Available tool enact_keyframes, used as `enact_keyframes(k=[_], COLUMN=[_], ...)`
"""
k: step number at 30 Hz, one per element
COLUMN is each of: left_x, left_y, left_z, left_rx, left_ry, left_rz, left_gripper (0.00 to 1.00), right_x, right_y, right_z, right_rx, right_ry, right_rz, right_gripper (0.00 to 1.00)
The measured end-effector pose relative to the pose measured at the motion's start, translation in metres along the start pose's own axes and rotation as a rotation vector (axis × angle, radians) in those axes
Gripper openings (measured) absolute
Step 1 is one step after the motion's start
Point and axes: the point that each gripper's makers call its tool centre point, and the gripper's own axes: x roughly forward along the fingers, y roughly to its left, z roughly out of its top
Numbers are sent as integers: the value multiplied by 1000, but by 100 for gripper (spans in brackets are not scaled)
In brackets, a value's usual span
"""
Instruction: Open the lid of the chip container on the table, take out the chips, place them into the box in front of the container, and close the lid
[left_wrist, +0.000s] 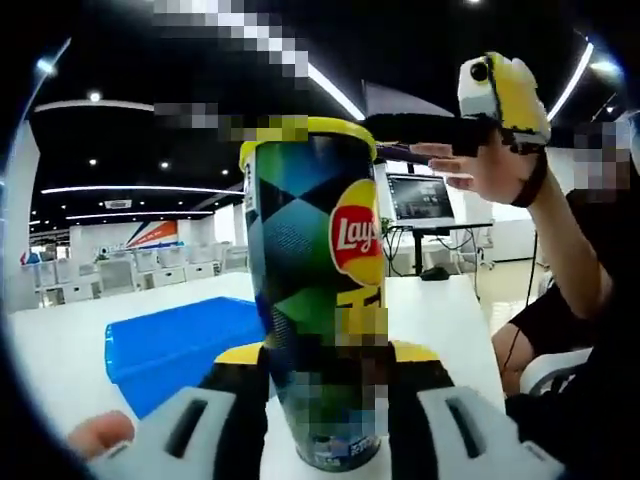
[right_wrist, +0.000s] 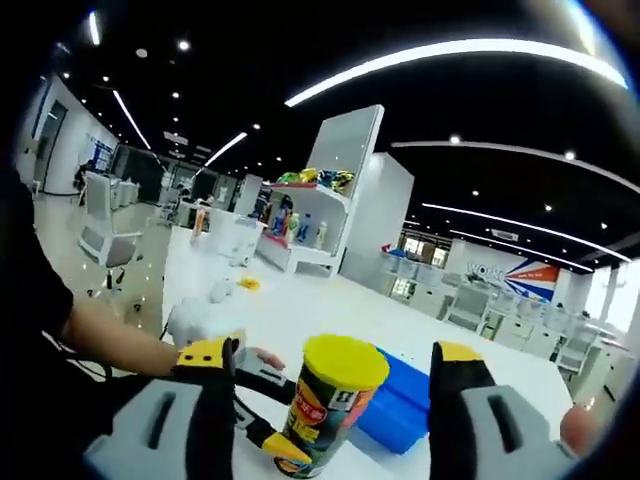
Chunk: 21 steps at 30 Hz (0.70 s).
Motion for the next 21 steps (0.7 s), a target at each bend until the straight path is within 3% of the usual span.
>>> enact_keyframes(k=[5, 7, 12, 15, 21], left_x=[1, 1, 1, 2, 2], left_y=[0, 0, 0, 0, 0], left_z=[0, -1, -1, -1, -1], left_rx=[3, 5, 2, 3, 1], left_ry=[4, 6, 3, 4, 3], left_rz=[1, 2, 1, 3, 2], left_gripper=[46, 46, 46, 46, 46], right_x=[20, 26, 31, 32, 33], right_y=[1, 3, -9, -8, -9], right_z=[-4, -12, -25, -28, -28], right_rx=[-11, -1, -33, 15, 27], right_ry=[-16, 25, 73, 88, 94], right_rz=[20, 31, -17, -4, -9], right_gripper=[63, 61, 44, 44, 42])
